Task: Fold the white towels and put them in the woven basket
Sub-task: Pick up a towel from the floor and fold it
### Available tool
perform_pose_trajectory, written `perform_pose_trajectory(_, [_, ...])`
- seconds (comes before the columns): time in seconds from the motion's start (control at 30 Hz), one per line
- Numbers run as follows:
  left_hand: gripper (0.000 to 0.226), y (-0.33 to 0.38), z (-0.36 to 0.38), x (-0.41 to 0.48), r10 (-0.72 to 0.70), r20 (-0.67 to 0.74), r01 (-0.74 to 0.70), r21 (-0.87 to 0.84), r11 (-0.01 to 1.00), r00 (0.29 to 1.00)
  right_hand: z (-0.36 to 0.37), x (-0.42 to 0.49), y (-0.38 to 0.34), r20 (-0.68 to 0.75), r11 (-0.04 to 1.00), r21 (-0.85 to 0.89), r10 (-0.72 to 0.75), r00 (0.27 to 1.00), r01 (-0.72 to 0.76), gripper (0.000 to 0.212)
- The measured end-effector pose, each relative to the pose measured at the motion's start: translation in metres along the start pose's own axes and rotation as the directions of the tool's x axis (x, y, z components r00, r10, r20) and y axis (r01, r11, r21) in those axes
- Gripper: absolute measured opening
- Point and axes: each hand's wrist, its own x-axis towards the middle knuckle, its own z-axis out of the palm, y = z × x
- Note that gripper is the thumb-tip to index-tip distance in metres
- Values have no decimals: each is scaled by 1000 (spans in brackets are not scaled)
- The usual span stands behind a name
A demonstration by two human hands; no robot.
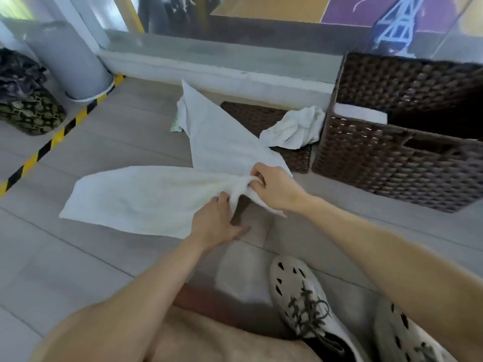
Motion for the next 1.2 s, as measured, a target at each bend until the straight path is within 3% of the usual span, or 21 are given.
perform_pose_trajectory(0.07, [65, 6, -1, 15, 88, -158, -91, -14, 996, 984, -39, -12, -4, -64, 999, 22, 46, 997, -45, 11])
perform_pose_trajectory(0.13, [59, 8, 0, 28, 166, -196, -169, -1, 986, 966, -76, -28, -5, -125, 997, 26, 74, 989, -72, 12])
perform_pose_trajectory(0.2, [75, 9, 10, 34, 241, -141, -232, 72, 970, 960, -110, -48, -2, -201, 997, 20, 72, 977, -69, 16])
perform_pose_trajectory(0.3, [110, 17, 33, 30, 302, 74, -311, 231, 922, 950, -154, -83, 2, -263, 995, 20, 96, 960, -94, 21])
perform_pose_trajectory(0.4, [121, 35, 51, 26, 316, 182, -362, 370, 855, 931, -188, -118, 11, -329, 992, 8, 125, 936, -130, 21])
perform_pose_trajectory(0.47, [116, 56, 64, 27, 325, 184, -369, 331, 868, 928, -203, -144, 29, -365, 986, -9, 150, 919, -165, 22])
perform_pose_trajectory(0.57, [79, 96, 92, 22, 359, 156, -389, 263, 883, 920, -216, -190, 75, -400, 964, -14, 239, 885, -266, 24])
perform_pose_trajectory(0.67, [47, 115, 109, 28, 355, 162, -385, 224, 895, 921, -217, -240, 148, -418, 841, -169, 411, 810, -514, 26])
perform_pose_trajectory(0.73, [52, 119, 110, 35, 312, 181, -343, 177, 922, 933, -207, -274, 203, -360, 658, -326, 577, 733, -678, 22])
perform_pose_trajectory(0.8, [56, 123, 109, 41, 307, 213, -343, 158, 926, 928, -184, -297, 235, -343, 520, -441, 656, 673, -732, 10])
perform_pose_trajectory(0.83, [55, 127, 109, 41, 316, 239, -361, 174, 916, 918, -167, -301, 240, -338, 530, -456, 640, 690, -715, 10])
perform_pose_trajectory(0.9, [53, 142, 110, 42, 328, 298, -396, 209, 894, 897, -125, -292, 231, -264, 661, -467, 530, 806, -587, 23])
perform_pose_trajectory(1.0, [32, 170, 113, 46, 349, 329, -421, 181, 889, 878, -49, -263, 203, -2, 822, -486, 339, 941, -297, 41])
perform_pose_trajectory(1.07, [32, 182, 118, 49, 364, 348, -442, 176, 880, 864, -4, -245, 193, 96, 825, -531, 284, 954, -192, 65])
perform_pose_trajectory(1.13, [39, 184, 119, 52, 371, 364, -428, 89, 899, 854, 27, -232, 187, 128, 748, -648, 288, 949, -140, 78])
perform_pose_trajectory(1.2, [39, 177, 117, 56, 374, 357, -384, -46, 922, 856, 34, -223, 190, 101, 723, -683, 234, 967, -103, 49])
